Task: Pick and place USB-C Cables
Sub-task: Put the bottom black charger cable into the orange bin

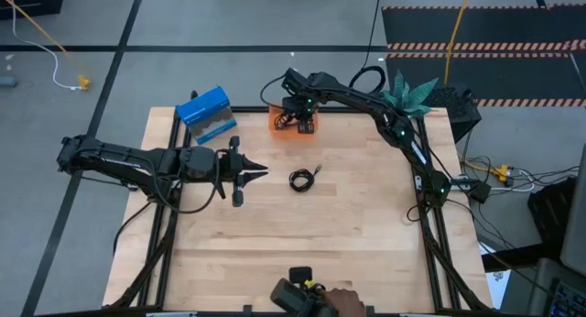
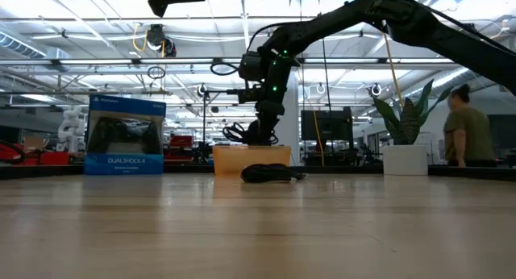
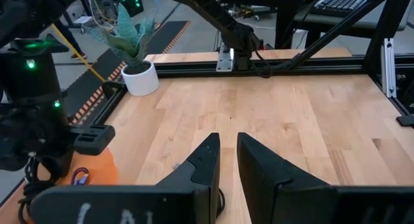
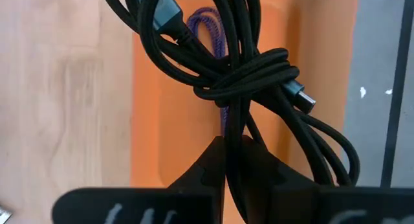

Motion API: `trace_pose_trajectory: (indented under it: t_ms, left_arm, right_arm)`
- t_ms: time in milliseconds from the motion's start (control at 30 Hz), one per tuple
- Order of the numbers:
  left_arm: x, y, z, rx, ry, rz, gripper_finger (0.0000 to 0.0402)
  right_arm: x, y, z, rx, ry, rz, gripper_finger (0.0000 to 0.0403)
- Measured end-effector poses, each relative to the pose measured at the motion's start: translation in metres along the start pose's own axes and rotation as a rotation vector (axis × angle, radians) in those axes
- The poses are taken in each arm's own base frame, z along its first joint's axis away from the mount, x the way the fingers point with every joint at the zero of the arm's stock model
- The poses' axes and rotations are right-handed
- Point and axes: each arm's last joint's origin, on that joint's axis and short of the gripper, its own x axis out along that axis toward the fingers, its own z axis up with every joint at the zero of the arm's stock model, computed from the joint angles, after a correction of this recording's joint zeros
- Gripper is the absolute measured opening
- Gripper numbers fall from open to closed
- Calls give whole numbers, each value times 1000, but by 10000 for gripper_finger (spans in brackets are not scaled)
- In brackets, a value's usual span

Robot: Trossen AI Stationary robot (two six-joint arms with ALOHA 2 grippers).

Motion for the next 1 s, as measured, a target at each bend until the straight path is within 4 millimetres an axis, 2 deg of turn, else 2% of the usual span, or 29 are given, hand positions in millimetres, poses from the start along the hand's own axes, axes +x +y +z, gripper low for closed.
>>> trace_pose_trajectory:
  t_ms: [167,333,667,867,1000]
  left_arm:
    - [0,0,0,3,-1,0,58]
    - [0,0,0,3,-1,0,58]
    - [0,0,0,5,-2,0,58]
    - [0,0,0,11,-1,0,58]
    - [0,0,0,11,-2,0,58]
  right_arm:
    - [5,-6,-4,22,-41,21,15]
    - [20,-4,-12,27,-9,43,19]
    - [34,-1,-18,28,-2,47,71]
    - [28,-1,-16,47,-7,35,102]
    - [5,6,-11,63,-14,8,115]
